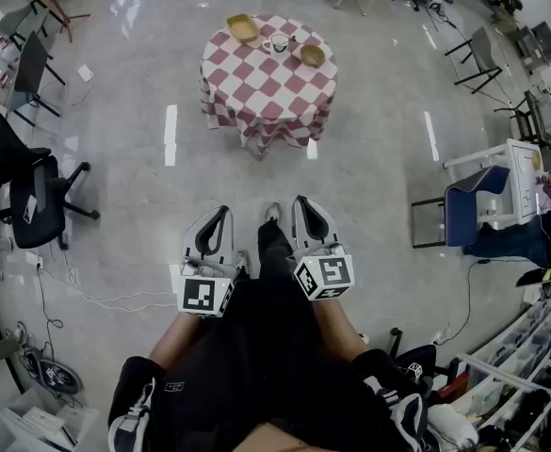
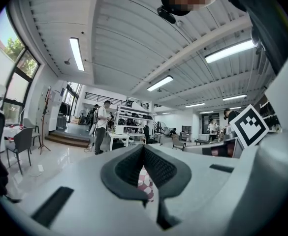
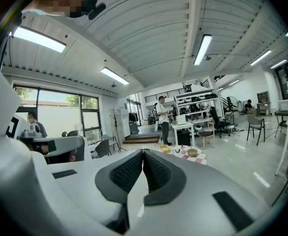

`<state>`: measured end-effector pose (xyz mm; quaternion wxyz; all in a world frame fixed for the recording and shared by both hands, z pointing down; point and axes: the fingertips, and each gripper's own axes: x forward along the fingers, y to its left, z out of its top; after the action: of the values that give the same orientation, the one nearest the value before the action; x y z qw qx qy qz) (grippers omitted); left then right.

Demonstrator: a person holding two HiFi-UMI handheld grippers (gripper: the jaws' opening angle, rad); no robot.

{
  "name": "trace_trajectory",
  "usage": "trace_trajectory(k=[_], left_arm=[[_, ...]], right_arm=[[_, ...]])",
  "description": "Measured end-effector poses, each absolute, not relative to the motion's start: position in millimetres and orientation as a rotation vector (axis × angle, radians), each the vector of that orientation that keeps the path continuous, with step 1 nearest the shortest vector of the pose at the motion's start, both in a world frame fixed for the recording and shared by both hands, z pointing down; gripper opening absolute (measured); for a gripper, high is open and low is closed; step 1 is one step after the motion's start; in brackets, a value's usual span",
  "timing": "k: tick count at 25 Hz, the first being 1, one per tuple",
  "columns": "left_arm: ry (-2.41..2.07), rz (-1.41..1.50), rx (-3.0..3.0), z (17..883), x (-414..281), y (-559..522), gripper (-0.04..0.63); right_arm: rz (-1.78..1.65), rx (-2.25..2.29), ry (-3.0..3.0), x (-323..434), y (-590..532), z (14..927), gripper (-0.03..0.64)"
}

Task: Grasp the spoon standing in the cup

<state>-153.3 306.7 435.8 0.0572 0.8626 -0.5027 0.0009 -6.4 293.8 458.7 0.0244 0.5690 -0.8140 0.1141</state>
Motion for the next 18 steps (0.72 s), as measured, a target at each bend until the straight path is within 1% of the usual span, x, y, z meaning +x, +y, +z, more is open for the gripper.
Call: trace_trajectory(k=[9,18], left_arm=[[-1.596,0.058,2.556,454,-143,213,0.009],[-1.646,0.072,2.535,436,-92,84,0.009]], right_arm=[[0.354,1.701,-2.554,8,185,473,0.026],[0.323,1.592,-2.585,49,51,468,0.026]])
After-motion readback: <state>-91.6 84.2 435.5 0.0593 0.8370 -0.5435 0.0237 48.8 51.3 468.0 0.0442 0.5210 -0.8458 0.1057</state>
